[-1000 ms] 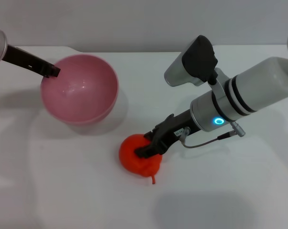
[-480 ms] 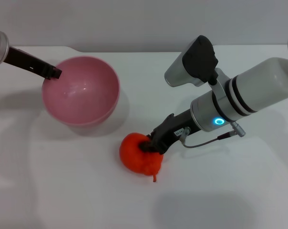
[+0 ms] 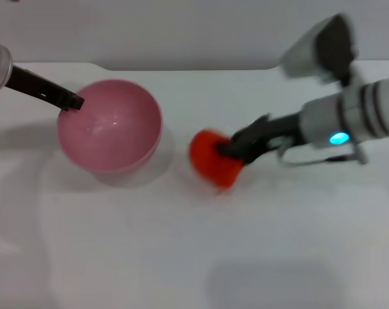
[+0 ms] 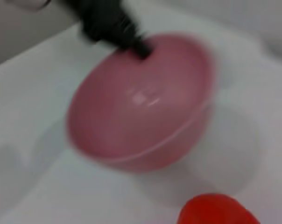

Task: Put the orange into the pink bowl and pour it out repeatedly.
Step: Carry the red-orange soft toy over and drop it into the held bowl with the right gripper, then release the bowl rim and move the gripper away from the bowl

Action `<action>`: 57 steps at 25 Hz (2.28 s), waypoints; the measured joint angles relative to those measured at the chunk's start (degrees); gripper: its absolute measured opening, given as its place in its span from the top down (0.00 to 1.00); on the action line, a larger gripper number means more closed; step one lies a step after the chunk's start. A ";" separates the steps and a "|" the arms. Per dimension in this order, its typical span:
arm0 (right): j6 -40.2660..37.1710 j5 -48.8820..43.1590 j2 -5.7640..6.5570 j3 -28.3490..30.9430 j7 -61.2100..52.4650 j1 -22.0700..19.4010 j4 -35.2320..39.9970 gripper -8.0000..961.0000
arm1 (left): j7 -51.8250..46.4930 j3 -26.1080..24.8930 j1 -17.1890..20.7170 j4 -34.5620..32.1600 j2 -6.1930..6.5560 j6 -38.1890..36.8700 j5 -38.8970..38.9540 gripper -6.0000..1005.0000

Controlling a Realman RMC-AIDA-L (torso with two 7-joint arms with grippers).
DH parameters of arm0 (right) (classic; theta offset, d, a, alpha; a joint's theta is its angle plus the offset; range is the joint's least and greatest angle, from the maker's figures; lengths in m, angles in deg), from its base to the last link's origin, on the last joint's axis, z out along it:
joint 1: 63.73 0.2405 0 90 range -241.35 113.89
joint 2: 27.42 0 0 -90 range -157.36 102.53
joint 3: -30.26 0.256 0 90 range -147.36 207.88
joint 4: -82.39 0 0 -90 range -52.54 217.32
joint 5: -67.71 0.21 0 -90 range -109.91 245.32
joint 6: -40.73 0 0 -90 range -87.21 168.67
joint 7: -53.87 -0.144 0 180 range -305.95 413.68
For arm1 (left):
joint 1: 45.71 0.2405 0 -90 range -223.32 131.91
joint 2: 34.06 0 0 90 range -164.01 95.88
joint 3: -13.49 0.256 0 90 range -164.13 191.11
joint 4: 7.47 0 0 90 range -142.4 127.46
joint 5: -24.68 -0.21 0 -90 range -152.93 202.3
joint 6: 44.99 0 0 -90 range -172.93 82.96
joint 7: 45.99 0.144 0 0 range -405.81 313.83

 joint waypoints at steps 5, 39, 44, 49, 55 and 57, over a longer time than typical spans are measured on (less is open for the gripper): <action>-0.49 -5.95 -0.22 8.75 -2.27 -5.54 8.90 0.92 | 0.03 0.00 0.08 0.00 -0.07 -0.26 0.00 0.95; 0.96 -3.62 -0.67 -8.91 -1.29 -1.51 22.44 0.84 | -0.25 5.47 -3.78 -4.00 -6.59 -5.21 -0.03 0.95; 1.91 -3.62 -0.78 -8.17 -1.26 -2.24 23.25 0.76 | -0.37 5.56 -3.58 -3.76 -6.60 -5.32 -0.02 0.95; 1.45 -3.62 -0.80 -7.46 -1.27 -2.36 24.11 0.64 | -0.39 5.76 -3.32 -3.43 -6.60 -5.23 -0.04 0.95; 2.06 -3.62 -0.81 -6.63 -1.25 -3.23 25.06 0.46 | -0.41 5.61 -3.21 -3.34 -6.60 -5.03 0.01 0.95; 3.32 -3.31 -0.90 -5.17 -1.17 -4.07 25.54 0.39 | -0.41 6.03 -3.23 -3.07 -6.59 -5.18 0.01 0.95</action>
